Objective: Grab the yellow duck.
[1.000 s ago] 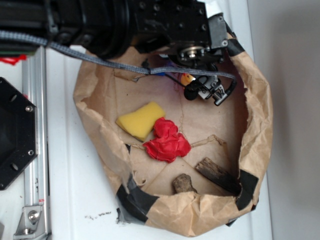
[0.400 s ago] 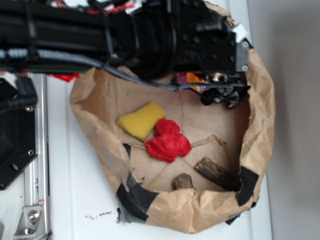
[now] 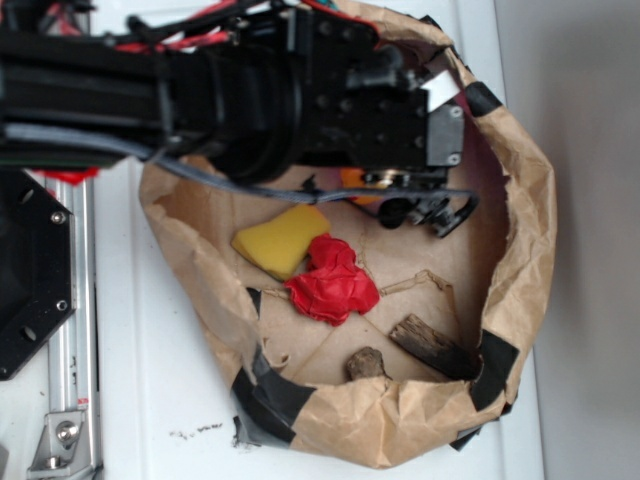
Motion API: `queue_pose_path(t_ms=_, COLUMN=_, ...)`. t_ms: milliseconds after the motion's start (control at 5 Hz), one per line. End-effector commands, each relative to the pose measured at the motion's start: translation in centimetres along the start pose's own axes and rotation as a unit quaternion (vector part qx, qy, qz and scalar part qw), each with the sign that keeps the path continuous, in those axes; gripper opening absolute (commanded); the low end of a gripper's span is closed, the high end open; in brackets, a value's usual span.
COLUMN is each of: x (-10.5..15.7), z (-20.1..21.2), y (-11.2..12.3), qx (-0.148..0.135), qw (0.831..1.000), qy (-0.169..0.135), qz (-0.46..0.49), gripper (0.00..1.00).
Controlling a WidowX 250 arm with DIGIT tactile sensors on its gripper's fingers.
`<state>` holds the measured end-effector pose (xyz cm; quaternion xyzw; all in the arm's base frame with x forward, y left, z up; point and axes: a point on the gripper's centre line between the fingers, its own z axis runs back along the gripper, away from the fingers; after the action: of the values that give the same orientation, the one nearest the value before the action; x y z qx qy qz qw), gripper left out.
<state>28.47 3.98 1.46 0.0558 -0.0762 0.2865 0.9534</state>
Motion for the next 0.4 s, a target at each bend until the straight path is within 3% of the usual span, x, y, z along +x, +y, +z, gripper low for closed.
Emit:
queue_pose_path(t_ms=0, x=0.69, z=0.14, y=1.87, qx=-0.019, qw=1.0, qy=0.016, qz=0.013, gripper=0.0)
queue_pose_path(t_ms=200, x=0.45, z=0.76, y=1.96, qx=-0.025, qw=1.0, qy=0.015, qz=0.007, gripper=0.0)
